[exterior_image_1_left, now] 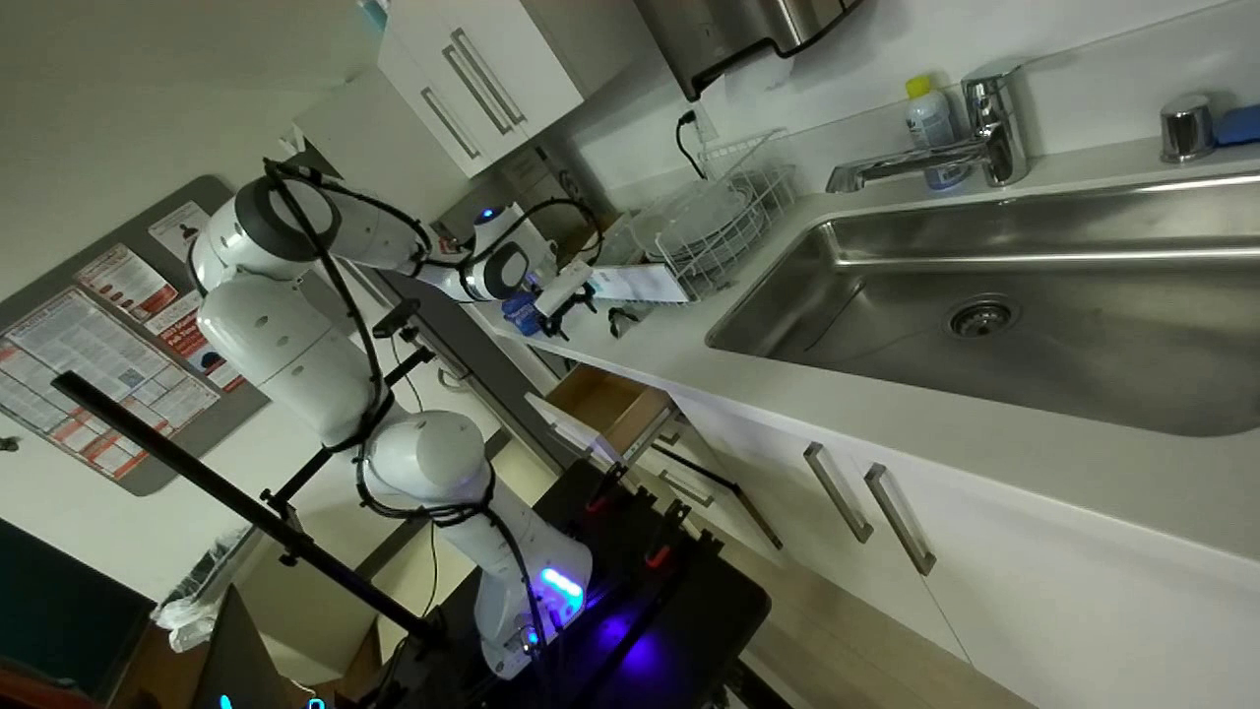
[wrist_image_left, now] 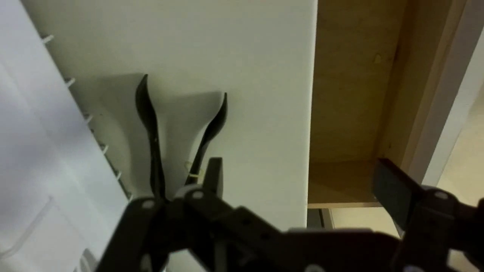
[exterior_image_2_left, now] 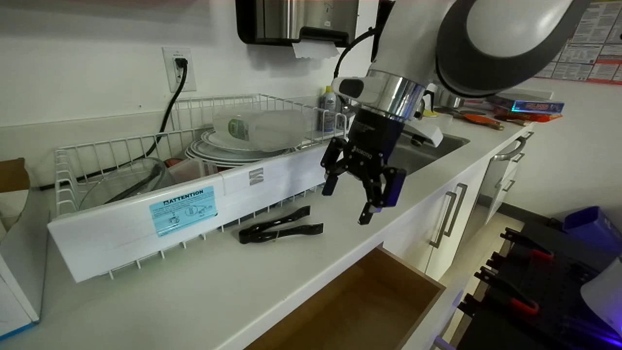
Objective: Pick the black tool on the counter and put it in the open drawer
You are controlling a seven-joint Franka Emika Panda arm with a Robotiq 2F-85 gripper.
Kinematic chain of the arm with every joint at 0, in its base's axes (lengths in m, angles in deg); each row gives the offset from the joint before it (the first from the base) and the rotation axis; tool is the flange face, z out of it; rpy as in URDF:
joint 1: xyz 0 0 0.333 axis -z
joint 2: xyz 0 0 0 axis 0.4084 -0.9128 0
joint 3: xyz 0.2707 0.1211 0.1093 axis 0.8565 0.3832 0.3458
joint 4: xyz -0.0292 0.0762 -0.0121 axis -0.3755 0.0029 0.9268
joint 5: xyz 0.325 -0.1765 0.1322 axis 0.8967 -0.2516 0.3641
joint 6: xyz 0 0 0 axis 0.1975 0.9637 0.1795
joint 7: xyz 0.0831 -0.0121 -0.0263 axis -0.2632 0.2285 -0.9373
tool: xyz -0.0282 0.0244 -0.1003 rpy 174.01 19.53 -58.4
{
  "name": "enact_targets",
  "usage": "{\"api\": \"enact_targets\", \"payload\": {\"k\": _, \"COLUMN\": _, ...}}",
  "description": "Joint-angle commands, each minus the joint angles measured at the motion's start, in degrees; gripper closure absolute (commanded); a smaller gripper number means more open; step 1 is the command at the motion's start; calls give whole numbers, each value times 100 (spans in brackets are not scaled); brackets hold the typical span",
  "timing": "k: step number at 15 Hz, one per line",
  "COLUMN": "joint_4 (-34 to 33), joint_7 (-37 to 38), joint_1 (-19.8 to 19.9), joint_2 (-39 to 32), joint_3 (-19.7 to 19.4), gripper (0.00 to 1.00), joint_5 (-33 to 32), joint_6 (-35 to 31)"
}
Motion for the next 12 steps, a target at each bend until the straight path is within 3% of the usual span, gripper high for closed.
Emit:
{"api": "enact_targets", "payload": {"k": 1, "joint_4": -438, "joint_7": 718, "joint_1": 178, "joint_2": -472, "joint_3": 295, "gripper": 0, "joint_5": -547, "joint_6": 312}}
{"api": "enact_targets", "payload": {"k": 6, "joint_4": -783, "joint_7": 1383, "joint_1": 329, "joint_2": -949, "joint_3": 416, "gripper": 0, "joint_5": -1604, "joint_6": 166}}
{"api": "enact_targets", "payload": {"k": 12, "joint_4": -1169, "joint_7": 1276, "joint_1": 697, "joint_2": -1460, "joint_3": 531, "gripper": 0, "joint_5": -1868, "joint_6": 52}}
